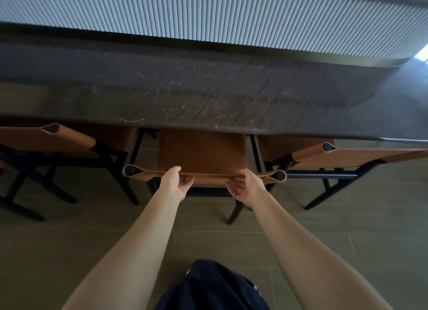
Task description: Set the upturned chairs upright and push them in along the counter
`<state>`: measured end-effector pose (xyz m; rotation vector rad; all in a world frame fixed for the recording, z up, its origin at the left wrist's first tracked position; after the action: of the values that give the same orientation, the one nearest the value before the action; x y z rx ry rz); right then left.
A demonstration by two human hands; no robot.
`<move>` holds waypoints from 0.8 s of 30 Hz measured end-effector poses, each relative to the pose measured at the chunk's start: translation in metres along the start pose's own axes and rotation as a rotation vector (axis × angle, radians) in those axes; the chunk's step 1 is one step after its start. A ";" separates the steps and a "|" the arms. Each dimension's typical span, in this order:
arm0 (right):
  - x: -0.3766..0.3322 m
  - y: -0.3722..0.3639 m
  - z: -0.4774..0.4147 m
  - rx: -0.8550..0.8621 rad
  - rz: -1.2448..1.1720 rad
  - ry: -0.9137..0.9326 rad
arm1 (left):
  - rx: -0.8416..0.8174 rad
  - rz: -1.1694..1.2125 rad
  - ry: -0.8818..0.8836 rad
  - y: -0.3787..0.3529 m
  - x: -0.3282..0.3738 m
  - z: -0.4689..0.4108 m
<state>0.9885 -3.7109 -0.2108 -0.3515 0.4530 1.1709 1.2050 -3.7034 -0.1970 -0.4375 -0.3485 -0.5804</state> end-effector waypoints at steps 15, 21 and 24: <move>-0.061 -0.024 -0.020 0.068 -0.050 -0.022 | 0.132 0.104 0.133 -0.043 0.035 -0.009; -0.075 -0.028 -0.018 0.090 -0.113 0.006 | 0.152 0.057 0.164 -0.048 0.045 -0.014; -0.077 -0.026 -0.017 0.122 -0.132 0.018 | 0.182 0.029 0.173 -0.049 0.046 -0.015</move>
<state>0.9863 -3.7895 -0.1850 -0.2820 0.5075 1.0076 1.2152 -3.7678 -0.1752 -0.2150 -0.2261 -0.5486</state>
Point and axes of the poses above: each hand's wrist, its own z-axis away from the middle knuckle, its own y-axis out of the back of the hand, x = y × z, the point moved 9 cm from there along -z, towards the middle knuckle, and after that the axes turned 6 degrees about z, right-handed, at the moved point
